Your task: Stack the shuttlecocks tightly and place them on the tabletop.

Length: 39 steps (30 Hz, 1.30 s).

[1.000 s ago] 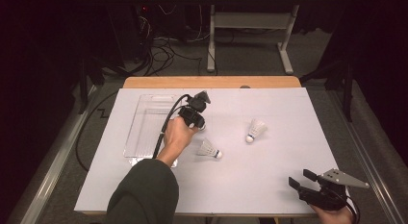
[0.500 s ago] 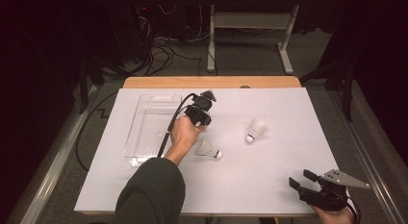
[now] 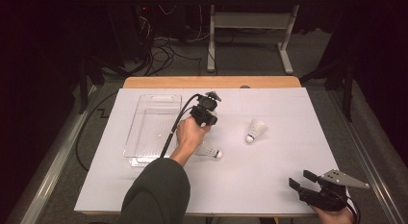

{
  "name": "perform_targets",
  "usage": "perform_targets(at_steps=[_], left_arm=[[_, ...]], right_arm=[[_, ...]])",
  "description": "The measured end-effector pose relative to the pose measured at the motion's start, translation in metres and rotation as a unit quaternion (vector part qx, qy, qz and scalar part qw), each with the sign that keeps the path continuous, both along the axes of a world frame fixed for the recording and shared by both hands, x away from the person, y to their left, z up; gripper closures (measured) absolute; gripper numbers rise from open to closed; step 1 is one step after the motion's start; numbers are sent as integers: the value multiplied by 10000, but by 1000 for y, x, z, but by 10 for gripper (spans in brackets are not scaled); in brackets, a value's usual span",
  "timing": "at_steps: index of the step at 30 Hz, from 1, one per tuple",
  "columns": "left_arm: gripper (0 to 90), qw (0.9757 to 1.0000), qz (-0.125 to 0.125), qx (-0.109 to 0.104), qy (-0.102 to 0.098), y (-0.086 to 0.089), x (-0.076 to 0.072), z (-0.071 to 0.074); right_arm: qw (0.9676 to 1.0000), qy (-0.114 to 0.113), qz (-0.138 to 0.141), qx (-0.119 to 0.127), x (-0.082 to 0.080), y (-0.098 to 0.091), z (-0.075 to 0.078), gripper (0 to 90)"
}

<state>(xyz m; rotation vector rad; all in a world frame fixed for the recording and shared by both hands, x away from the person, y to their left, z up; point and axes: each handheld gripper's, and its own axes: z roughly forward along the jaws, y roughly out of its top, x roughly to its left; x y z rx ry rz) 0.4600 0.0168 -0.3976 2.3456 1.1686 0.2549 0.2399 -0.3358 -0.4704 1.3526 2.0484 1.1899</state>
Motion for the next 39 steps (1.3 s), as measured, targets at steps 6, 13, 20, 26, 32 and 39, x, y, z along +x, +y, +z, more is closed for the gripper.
perform_targets(at_steps=[6,13,20,26,32,39], left_arm=[[858,9999,-106,-18,-44,-8,0,-2],[870,9997,-201,-58,-104,-13,1,-5],[895,9994,-272,101,-179,-13,0,-4],[900,9985,-250,373,-304,-6,1,1],[900,9975,-195,535,-430,5,2,8],[900,9958,-122,756,-510,13,6,6]], right_arm=[[10000,4,-6,2,0,0,0,332],[10000,5,-16,5,0,0,0,332],[10000,-8,-16,0,0,-1,0,332],[10000,-4,-21,-5,0,-1,0,332],[10000,9,-37,-4,-1,-1,0,332],[10000,14,-50,-9,-1,-1,0,332]])
